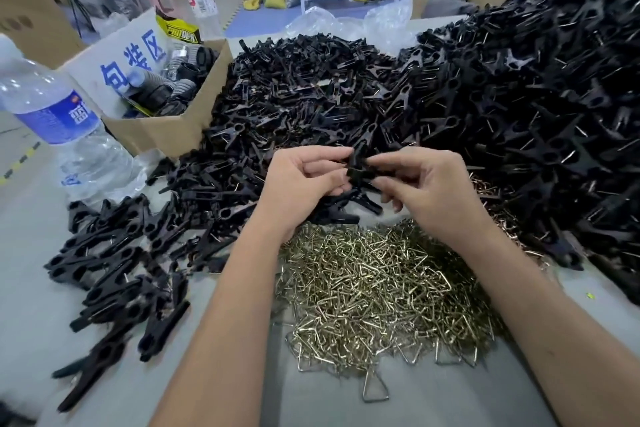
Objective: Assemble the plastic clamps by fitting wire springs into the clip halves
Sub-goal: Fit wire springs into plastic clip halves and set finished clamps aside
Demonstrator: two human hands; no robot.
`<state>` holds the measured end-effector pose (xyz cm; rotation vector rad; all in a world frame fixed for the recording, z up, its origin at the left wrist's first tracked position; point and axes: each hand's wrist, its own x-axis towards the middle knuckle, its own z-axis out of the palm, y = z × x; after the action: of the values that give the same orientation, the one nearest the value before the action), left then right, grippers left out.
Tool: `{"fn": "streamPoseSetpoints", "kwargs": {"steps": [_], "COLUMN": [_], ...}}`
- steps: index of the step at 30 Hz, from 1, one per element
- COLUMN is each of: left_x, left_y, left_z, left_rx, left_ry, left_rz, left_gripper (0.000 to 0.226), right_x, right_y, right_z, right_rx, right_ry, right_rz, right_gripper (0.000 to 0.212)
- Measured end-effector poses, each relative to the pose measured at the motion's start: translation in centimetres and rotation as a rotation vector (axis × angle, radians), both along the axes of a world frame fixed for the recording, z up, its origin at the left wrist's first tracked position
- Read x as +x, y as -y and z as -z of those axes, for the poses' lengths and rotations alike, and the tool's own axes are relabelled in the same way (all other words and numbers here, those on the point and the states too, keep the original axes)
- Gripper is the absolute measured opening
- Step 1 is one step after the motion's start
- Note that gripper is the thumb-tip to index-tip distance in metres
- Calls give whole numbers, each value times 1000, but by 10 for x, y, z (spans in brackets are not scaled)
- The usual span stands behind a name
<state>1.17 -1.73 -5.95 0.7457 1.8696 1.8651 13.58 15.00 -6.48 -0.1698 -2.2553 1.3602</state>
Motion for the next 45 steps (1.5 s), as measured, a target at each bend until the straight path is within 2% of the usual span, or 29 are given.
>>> {"fn": "streamPoseSetpoints", "kwargs": {"steps": [3,10,25,29,34,39,43,45], "left_x": [0,-3,-2,-3,-2,-8,-14,-16], "left_y": [-3,-3,-2,0,0,1,5,4], "left_z": [2,4,2,2,2,3,4,4], "left_rx": [-23,-85,-150,-147,-157,-171,-107,-86], "left_ry": [-46,-85,-201,-235,-288,-417,-383,-383], "left_rz": [-18,-7,9,39,74,-84,-254,-289], "left_gripper": [24,28,23,12,37,34,33,33], "right_x": [1,1,3,2,2,5,8,7], "right_y": [-4,1,7,8,6,0,-3,1], "right_z": [1,1,0,2,3,-11,-23,-24], "right_rx": [35,176,146,117,80,198,564,680], "right_ry": [-20,-74,-83,-87,-74,35,485,597], "right_rz": [38,28,87,108,133,111,-51,-59], "right_gripper": [20,19,20,18,18,22,26,24]}}
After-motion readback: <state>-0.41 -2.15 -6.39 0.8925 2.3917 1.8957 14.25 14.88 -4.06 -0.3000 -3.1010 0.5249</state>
